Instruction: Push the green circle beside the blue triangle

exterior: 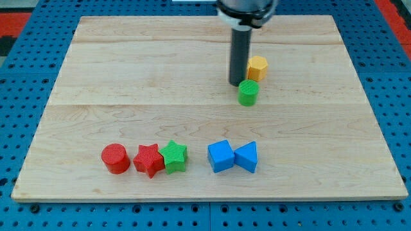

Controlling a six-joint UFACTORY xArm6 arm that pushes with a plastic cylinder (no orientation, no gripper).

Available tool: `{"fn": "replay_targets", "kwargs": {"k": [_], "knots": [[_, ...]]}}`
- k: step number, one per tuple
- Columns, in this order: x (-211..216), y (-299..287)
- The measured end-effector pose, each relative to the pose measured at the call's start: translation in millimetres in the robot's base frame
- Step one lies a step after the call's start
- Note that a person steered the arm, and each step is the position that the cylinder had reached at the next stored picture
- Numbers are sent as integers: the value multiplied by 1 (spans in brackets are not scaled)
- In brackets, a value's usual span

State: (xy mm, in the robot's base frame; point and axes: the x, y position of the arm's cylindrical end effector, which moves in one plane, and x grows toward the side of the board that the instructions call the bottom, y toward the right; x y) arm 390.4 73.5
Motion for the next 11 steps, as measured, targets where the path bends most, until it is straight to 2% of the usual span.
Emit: {"fn": "replay_targets", "kwargs": {"k": [3,4,5,7,8,11], "knots": [[66,63],[39,57],[41,57],[55,9],[72,24],[82,64]]}}
